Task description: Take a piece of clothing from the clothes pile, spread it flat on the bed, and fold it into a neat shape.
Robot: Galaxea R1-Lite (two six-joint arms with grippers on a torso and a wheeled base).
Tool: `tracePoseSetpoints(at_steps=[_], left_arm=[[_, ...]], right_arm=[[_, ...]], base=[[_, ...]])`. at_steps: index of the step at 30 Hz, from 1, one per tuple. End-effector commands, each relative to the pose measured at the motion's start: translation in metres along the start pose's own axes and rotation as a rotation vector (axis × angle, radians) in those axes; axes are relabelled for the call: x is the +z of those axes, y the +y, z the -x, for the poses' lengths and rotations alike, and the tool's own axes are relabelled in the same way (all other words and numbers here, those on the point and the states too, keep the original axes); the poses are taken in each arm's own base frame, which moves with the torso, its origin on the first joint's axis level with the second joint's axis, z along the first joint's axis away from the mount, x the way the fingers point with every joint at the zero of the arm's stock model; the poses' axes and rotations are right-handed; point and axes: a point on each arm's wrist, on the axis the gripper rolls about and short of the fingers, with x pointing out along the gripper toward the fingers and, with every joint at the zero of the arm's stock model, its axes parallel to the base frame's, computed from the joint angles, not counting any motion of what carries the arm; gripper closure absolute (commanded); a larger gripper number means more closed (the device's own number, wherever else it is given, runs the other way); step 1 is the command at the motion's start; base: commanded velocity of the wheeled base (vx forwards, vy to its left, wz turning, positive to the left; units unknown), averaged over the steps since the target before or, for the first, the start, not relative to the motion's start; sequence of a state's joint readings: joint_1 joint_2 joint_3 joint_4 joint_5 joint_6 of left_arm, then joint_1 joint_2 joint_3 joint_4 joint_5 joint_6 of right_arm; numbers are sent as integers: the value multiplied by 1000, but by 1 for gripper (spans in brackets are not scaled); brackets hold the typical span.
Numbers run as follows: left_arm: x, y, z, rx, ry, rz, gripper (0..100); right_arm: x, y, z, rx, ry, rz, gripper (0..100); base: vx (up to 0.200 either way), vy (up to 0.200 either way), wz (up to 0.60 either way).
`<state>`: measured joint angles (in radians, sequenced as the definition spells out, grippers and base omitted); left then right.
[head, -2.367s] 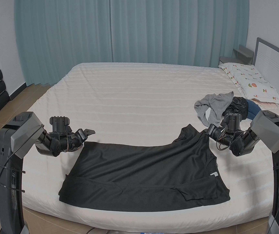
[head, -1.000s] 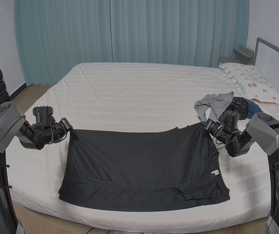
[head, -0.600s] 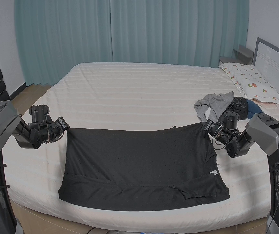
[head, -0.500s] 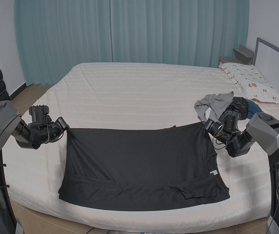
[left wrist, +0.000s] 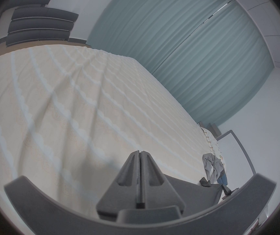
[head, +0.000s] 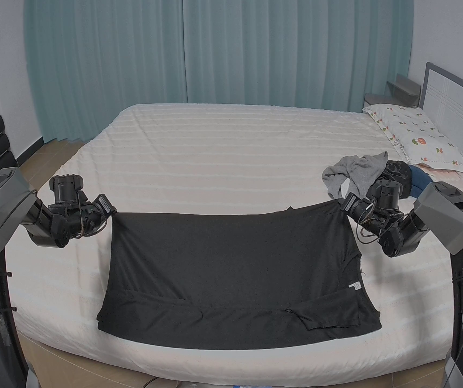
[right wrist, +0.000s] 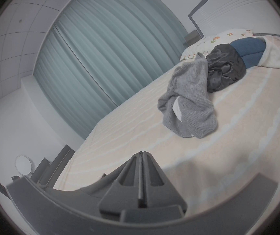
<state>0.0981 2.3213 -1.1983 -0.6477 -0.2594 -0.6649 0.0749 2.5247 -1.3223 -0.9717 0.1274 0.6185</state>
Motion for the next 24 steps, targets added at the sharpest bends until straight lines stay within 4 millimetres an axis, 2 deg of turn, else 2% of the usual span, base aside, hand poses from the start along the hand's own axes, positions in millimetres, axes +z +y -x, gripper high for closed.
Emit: tracePoseSetpoints(at_steps=[1, 9, 12, 24], left_arm=[[1, 4, 1, 11, 0, 4, 100], [-6, 6, 7, 24, 22, -51, 100], [-10, 4, 14, 28, 38, -58, 100], [-24, 7, 35, 44, 72, -108, 100]], right_arm=[[5, 3, 6, -7, 21, -3, 100], [8, 5, 19, -14, 49, -10, 100], [8, 9, 34, 17, 98, -15, 100], [1, 11, 70, 30, 194, -31, 100]], base=[[0, 0, 0], [0, 0, 0], [0, 0, 0], [0, 0, 0]])
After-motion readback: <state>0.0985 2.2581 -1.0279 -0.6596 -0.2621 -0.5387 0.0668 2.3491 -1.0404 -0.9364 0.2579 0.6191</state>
